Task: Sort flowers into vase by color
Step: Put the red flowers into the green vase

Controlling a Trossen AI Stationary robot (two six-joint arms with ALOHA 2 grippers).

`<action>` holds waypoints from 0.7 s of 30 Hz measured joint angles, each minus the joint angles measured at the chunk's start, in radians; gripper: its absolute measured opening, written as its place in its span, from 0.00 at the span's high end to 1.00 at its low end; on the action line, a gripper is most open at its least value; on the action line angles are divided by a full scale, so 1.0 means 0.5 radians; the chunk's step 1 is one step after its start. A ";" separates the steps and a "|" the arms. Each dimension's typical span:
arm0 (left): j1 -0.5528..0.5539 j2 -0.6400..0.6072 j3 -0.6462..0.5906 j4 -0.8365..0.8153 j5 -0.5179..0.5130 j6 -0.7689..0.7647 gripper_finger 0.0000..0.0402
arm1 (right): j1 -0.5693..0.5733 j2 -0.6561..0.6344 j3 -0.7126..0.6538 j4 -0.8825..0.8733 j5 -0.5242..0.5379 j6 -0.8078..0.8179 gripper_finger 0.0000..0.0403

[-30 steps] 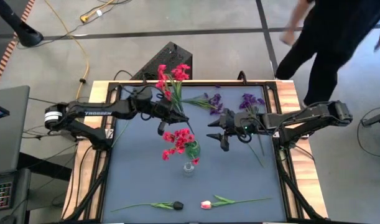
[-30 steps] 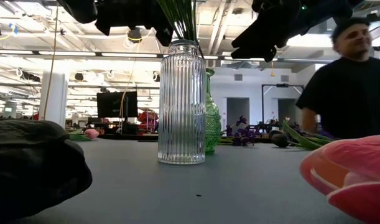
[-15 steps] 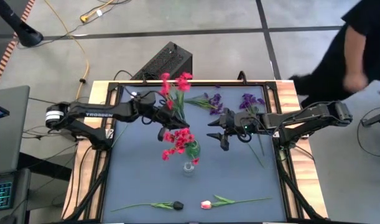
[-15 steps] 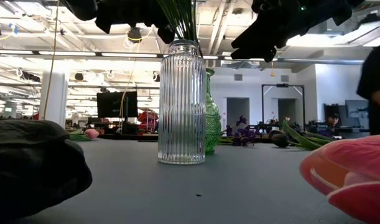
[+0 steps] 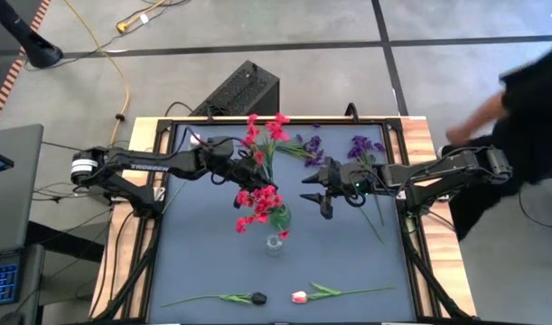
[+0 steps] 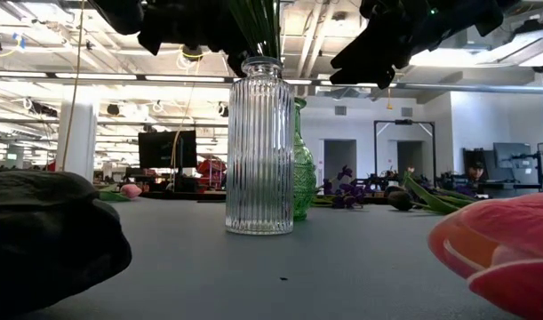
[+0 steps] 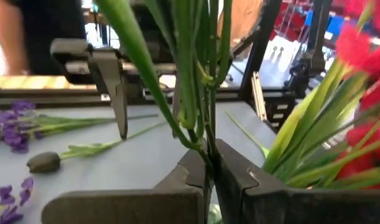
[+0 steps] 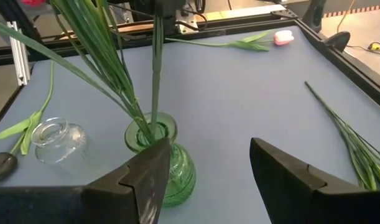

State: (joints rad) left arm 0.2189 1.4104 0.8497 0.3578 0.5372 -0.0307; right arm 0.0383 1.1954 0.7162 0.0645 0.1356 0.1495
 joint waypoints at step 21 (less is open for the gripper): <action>-0.032 0.080 -0.002 -0.061 0.008 0.182 1.00 | 0.000 0.000 0.000 0.008 -0.001 -0.042 0.38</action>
State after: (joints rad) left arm 0.2031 1.4506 0.8486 0.3271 0.5413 0.0603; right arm 0.0383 1.1954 0.7162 0.0685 0.1352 0.1284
